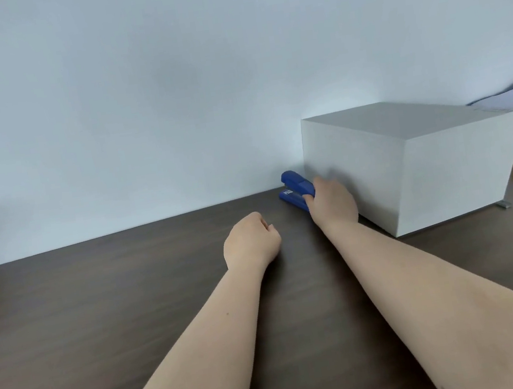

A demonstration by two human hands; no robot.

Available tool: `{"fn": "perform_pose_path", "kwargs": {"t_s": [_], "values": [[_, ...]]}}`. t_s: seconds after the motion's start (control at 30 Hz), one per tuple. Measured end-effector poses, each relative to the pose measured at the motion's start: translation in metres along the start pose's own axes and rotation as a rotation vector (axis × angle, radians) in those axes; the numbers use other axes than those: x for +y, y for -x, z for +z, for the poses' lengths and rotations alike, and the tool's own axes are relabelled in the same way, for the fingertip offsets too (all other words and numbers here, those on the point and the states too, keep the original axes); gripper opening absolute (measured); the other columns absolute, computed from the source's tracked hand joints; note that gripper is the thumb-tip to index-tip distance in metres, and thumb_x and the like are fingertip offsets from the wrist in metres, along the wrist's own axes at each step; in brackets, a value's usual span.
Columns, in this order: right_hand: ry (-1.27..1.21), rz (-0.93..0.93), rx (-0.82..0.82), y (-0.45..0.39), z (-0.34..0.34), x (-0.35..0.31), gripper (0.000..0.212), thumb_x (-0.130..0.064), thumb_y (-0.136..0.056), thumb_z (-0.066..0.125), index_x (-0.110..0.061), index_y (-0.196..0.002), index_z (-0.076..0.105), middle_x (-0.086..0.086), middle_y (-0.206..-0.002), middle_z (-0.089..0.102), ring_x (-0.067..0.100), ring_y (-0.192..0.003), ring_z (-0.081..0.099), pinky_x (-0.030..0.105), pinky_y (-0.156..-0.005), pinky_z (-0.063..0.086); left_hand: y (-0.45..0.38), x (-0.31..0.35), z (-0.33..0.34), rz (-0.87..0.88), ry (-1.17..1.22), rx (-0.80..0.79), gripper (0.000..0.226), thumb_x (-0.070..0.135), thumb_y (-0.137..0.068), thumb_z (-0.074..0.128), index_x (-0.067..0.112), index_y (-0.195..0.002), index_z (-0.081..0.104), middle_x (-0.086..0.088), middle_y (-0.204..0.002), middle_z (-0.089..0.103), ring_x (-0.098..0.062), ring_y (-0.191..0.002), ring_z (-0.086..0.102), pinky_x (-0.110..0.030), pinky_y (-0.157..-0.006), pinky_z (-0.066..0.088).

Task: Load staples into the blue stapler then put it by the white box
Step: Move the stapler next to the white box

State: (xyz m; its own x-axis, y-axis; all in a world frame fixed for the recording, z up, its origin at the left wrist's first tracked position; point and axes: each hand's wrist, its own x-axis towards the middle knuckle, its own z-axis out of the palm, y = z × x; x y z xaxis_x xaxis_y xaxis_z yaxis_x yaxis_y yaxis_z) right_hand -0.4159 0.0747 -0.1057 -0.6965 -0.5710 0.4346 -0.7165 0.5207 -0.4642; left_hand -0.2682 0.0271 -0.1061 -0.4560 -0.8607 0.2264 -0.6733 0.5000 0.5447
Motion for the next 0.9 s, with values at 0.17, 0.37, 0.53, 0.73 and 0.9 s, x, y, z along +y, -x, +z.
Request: {"fn": "perform_pose_path", "kwargs": {"t_s": [0.17,0.37,0.53,0.73,0.9], "values": [[0.016,0.004,0.07,-0.011,0.006,0.001,0.013,-0.01,-0.092,0.049,-0.003,-0.101,0.053,0.023,-0.128,0.041,0.036,-0.071,0.052,0.037,-0.061,0.041,-0.002,0.001,0.001,0.02,-0.031,-0.001,0.012,0.03,-0.088,0.047,0.02,-0.085,0.053,-0.001,-0.1,0.065,-0.023,-0.091,0.056,-0.03,-0.072,0.04],[0.048,-0.09,0.045,-0.017,0.011,0.001,0.021,-0.003,-0.092,0.043,-0.003,-0.111,0.051,0.023,-0.113,0.047,0.042,-0.088,0.057,0.038,-0.067,0.04,0.0,0.001,0.001,0.043,-0.048,-0.001,0.013,0.03,-0.088,0.047,0.02,-0.086,0.054,-0.001,-0.101,0.066,-0.025,-0.097,0.058,-0.03,-0.072,0.04],[0.05,-0.073,0.025,-0.022,0.011,0.003,0.025,0.0,-0.091,0.037,0.0,-0.11,0.053,0.025,-0.109,0.058,0.041,-0.098,0.058,0.041,-0.074,0.045,0.002,0.001,0.001,0.06,-0.06,0.005,0.017,0.03,-0.089,0.047,0.018,-0.093,0.058,-0.001,-0.101,0.066,-0.024,-0.097,0.059,-0.03,-0.071,0.04],[0.036,-0.065,0.028,-0.022,0.011,0.001,0.032,0.003,-0.089,0.034,0.0,-0.114,0.053,0.021,-0.111,0.061,0.038,-0.101,0.057,0.037,-0.072,0.039,0.002,0.001,0.002,0.079,-0.06,-0.002,0.013,0.03,-0.089,0.047,0.02,-0.087,0.054,0.0,-0.1,0.067,-0.024,-0.096,0.059,-0.03,-0.071,0.04],[0.016,-0.073,0.011,-0.024,0.015,0.006,0.028,0.002,-0.087,0.039,-0.002,-0.109,0.056,0.021,-0.107,0.064,0.039,-0.097,0.058,0.037,-0.068,0.039,0.005,0.001,0.001,0.09,-0.06,0.003,0.016,0.03,-0.088,0.047,0.018,-0.092,0.057,0.0,-0.099,0.067,-0.024,-0.095,0.059,-0.03,-0.071,0.039]]}}
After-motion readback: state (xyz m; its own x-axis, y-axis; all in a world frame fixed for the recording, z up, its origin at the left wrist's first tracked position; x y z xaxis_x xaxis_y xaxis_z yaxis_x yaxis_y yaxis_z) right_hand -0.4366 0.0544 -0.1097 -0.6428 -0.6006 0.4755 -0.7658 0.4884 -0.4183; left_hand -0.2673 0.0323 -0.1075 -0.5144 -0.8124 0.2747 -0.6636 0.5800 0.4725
